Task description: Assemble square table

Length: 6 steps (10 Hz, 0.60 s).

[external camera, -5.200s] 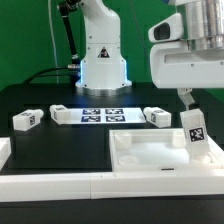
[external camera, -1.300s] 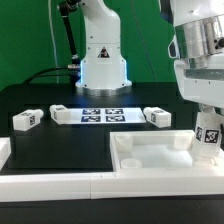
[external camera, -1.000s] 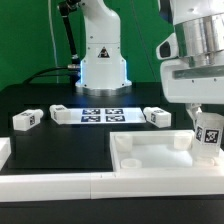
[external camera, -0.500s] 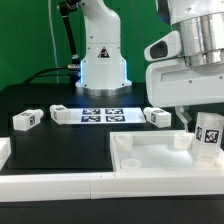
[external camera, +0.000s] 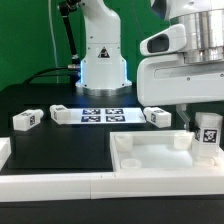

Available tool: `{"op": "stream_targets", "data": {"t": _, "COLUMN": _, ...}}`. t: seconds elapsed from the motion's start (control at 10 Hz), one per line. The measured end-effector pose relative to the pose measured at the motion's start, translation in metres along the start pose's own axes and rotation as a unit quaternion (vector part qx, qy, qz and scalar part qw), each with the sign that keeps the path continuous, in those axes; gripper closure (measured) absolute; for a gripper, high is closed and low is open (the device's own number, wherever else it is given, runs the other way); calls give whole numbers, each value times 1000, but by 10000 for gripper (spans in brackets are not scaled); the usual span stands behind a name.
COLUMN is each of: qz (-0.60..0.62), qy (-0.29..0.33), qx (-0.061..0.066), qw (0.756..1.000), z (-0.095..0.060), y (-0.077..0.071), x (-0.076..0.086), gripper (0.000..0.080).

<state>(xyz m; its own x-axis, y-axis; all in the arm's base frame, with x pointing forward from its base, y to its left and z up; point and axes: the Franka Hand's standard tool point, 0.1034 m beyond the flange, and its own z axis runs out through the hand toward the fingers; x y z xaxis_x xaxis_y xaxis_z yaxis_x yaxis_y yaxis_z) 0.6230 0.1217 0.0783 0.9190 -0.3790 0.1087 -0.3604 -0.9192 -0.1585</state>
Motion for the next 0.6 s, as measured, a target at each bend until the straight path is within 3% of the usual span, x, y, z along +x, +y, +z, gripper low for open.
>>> {"op": "stream_targets", "data": {"t": 0.1, "qz": 35, "qy": 0, "qx": 0, "qw": 999, "z": 0, "y": 1, "x": 0, "gripper": 504}}
{"op": "stream_targets", "data": {"t": 0.5, "qz": 201, "qy": -4, "qx": 9, "qw": 979, "z": 2, "y": 4, "x": 6, "gripper": 504}}
{"op": "stream_targets", "data": {"t": 0.6, "qz": 302, "qy": -13, "qx": 4, "qw": 953, "z": 2, "y": 4, "x": 5, "gripper": 504}}
